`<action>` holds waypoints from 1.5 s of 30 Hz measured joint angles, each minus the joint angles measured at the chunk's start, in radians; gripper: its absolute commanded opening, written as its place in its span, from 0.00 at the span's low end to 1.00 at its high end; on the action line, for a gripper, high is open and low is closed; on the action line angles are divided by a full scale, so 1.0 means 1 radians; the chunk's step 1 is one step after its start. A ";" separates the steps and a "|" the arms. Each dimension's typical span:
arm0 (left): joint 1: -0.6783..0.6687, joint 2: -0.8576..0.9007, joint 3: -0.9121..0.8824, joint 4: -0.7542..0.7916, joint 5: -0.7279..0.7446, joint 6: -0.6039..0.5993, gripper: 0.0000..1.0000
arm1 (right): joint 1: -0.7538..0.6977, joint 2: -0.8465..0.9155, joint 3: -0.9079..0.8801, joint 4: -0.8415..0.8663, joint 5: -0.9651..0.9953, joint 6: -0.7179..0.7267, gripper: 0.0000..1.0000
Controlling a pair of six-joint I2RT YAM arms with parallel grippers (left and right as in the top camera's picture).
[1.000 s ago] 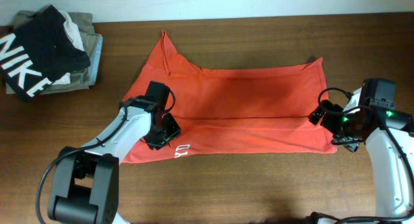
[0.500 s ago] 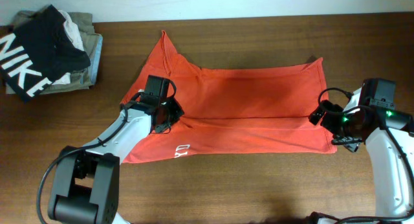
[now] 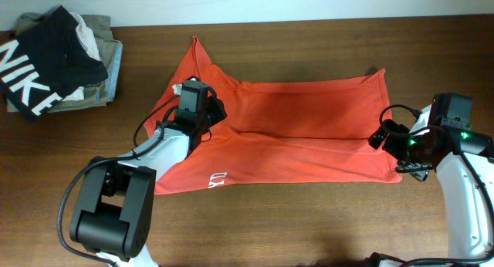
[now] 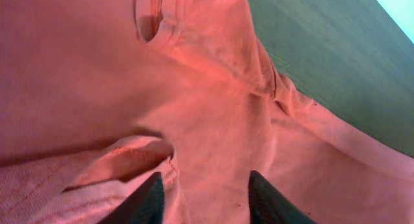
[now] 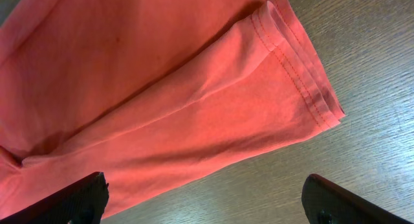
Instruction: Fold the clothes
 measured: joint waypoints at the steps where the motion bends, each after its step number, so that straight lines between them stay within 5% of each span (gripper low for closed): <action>1: 0.000 0.000 0.000 0.018 -0.002 0.049 0.99 | 0.000 0.000 0.000 -0.004 0.000 0.000 0.99; 3: 0.004 0.000 0.014 -0.021 -0.003 0.153 0.99 | 0.000 0.000 0.000 -0.008 0.000 0.000 0.99; 5: 0.031 -0.026 0.076 -0.289 -0.002 0.215 0.99 | 0.000 0.000 0.000 -0.010 0.000 -0.002 0.99; 6: 0.058 -0.098 0.128 -0.591 -0.002 0.210 0.99 | 0.000 0.001 0.002 -0.010 0.003 -0.005 0.99; 8: 0.094 -0.222 0.166 -0.734 -0.007 0.199 0.99 | 0.000 0.002 0.002 -0.006 0.004 -0.005 0.99; 14: 0.104 -0.256 0.182 -0.953 -0.064 0.143 0.99 | 0.000 0.002 0.002 -0.018 0.004 -0.030 0.99; 22: 0.220 -0.072 0.137 -0.801 -0.016 0.094 0.83 | 0.000 0.019 0.002 -0.025 0.004 -0.031 0.99; 25: 0.220 -0.035 0.133 -0.740 0.023 0.093 0.63 | 0.000 0.029 0.002 -0.025 0.004 -0.032 0.99; 26: 0.223 -0.035 0.132 -0.710 0.029 0.094 0.39 | 0.000 0.032 0.002 -0.024 0.004 -0.033 0.99; 29: 0.227 -0.035 0.132 -0.665 0.019 0.093 0.01 | 0.000 0.043 0.002 -0.025 0.004 -0.033 0.99; 34: 0.227 -0.035 0.125 -0.457 -0.078 0.103 0.04 | 0.000 0.045 0.002 -0.025 0.004 -0.034 0.98; 35: 0.229 -0.035 0.126 -0.412 -0.102 0.105 0.61 | 0.000 0.045 0.002 -0.025 0.004 -0.034 0.99; 36: 0.232 -0.035 0.123 -0.371 -0.116 0.108 0.78 | 0.000 0.045 0.002 -0.026 0.004 -0.034 0.99; 37: 0.232 -0.035 0.124 -0.315 -0.129 0.116 0.79 | 0.000 0.045 0.002 -0.024 0.004 -0.033 0.99; 39: 0.232 -0.035 0.123 -0.248 -0.143 0.141 0.99 | 0.000 0.045 0.002 -0.024 0.004 -0.033 0.99; 42: 0.233 -0.035 0.147 -0.198 -0.165 0.253 0.99 | 0.000 0.046 0.002 -0.029 0.004 -0.034 0.99; 45: 0.235 -0.107 0.198 -0.470 -0.143 0.288 0.99 | 0.000 0.046 0.002 -0.062 0.004 -0.034 0.98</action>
